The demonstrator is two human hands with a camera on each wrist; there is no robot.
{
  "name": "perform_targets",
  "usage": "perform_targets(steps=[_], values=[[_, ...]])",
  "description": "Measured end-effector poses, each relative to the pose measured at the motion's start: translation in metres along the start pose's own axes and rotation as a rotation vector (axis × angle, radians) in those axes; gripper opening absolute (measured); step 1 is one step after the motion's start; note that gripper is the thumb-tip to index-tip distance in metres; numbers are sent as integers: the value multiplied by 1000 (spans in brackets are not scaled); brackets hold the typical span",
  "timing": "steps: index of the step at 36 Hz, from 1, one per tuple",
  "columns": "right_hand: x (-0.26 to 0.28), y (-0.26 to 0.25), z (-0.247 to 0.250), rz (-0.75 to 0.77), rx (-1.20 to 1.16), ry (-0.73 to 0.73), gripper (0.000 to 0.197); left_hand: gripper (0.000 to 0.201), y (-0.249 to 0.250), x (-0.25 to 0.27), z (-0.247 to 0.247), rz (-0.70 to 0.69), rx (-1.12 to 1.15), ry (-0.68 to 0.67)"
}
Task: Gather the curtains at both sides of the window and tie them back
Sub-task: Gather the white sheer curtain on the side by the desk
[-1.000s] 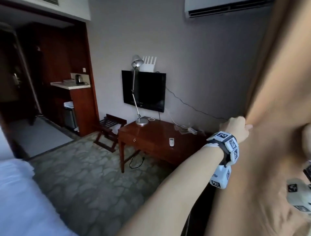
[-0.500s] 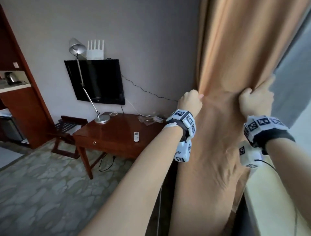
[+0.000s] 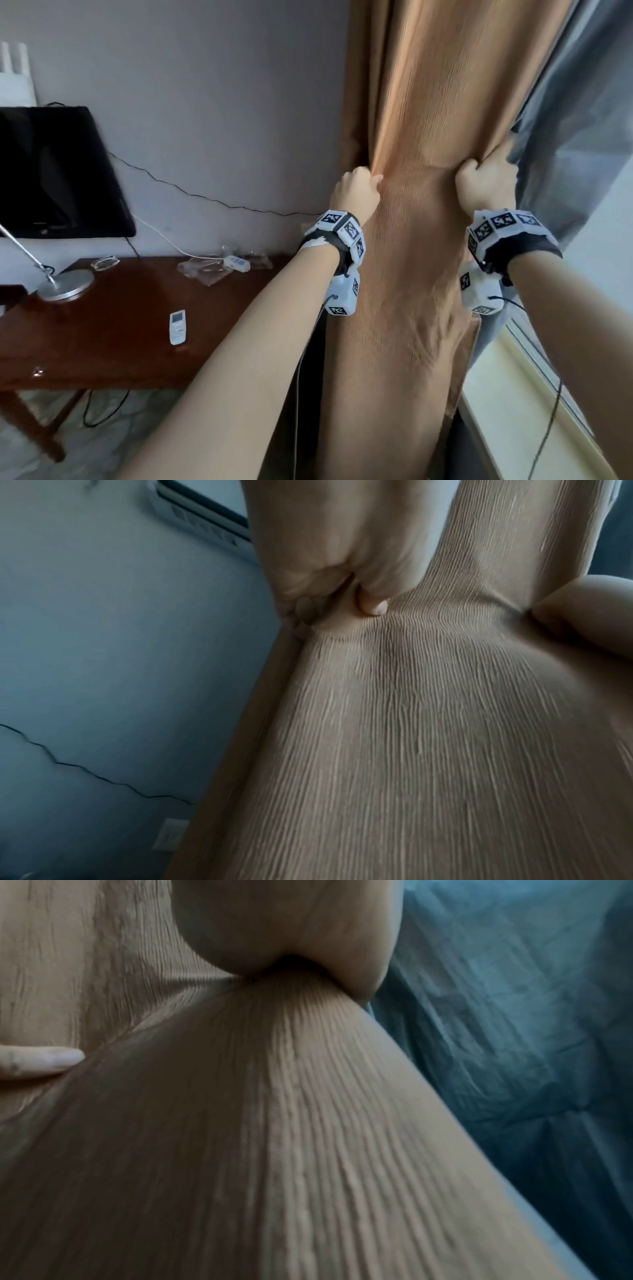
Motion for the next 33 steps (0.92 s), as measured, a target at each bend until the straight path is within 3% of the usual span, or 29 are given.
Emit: perform_targets(steps=[16,33], values=[[-103,21,-129,22,45,14,66,34,-58,-139,-91,-53,123,82],[-197,24,-263,102,-47,-81,69,35,-111,-277,-167,-17,100,195]])
Point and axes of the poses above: each hand's wrist, its own x-axis away from the middle knuckle, its own z-axis out of the back of the hand, y = z × x, the point moved 8 cm from there along -x, towards the middle knuckle, and after that the axes turned 9 degrees about y, right-handed, at the moved point
